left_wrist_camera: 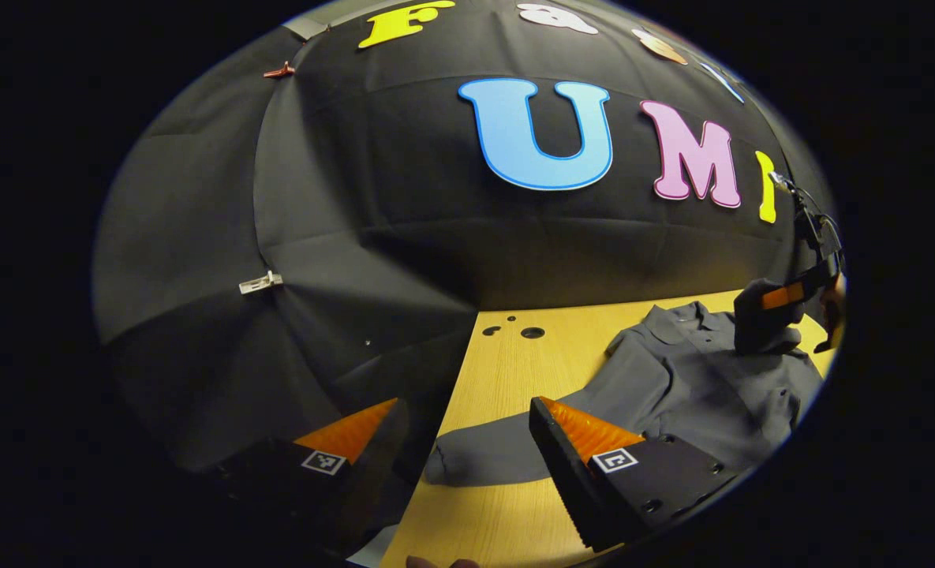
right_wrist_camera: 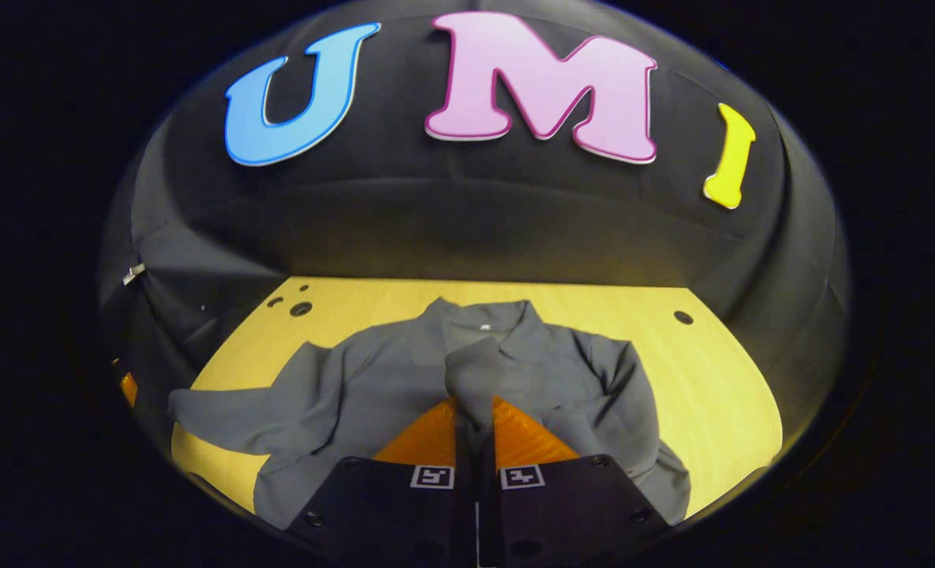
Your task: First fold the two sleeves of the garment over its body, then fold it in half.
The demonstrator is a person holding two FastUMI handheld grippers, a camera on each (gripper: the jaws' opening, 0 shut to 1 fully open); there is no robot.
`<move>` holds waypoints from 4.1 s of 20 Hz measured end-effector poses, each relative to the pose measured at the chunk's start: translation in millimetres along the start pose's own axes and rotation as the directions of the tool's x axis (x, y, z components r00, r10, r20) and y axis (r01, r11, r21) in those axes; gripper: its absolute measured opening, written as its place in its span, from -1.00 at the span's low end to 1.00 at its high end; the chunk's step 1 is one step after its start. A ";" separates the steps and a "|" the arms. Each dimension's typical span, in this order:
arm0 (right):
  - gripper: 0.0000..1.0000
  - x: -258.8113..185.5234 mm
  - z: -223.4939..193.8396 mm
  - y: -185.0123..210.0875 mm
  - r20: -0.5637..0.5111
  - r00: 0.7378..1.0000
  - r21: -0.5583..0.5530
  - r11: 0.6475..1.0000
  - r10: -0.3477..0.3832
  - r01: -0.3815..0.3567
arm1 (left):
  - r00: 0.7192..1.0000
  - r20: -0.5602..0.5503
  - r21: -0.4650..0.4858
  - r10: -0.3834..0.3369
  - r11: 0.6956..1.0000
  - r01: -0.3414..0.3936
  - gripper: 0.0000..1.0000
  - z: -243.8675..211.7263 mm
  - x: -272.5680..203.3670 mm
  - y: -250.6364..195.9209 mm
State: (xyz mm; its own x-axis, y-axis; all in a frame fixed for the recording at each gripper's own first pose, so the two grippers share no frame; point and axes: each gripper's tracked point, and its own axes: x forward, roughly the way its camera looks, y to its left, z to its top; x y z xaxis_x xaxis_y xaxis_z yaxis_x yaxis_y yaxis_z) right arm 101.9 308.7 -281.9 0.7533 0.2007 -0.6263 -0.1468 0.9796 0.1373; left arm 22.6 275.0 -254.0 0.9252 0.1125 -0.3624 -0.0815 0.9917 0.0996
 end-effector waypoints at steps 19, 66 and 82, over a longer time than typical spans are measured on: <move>0.19 -37.8 -102.5 130.4 -0.277 0.889 0.043 0.929 0.364 -0.367 | 0.984 -0.175 -0.007 0.021 1.000 -0.022 0.94 -82.9 47.8 0.5; 0.43 -150.7 -116.8 -306.2 -0.094 0.995 0.199 0.980 0.018 0.001 | 0.978 -0.002 -0.061 -0.211 0.976 0.210 -0.75 130.7 -17.9 -313.5; 0.43 -158.5 -162.8 -360.5 -0.160 0.986 0.233 0.973 0.038 0.000 | 0.907 -0.158 -0.009 -0.390 0.919 0.393 -0.76 63.1 -8.0 -509.5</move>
State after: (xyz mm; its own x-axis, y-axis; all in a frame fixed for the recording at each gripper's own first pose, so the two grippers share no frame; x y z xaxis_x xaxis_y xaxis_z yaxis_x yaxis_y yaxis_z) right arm -68.9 -74.4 -357.0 0.6349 0.2371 -0.7353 0.0067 0.9500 0.3121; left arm 80.1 -235.2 -243.4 0.8125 -0.2746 -0.5143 0.2858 0.9565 -0.0593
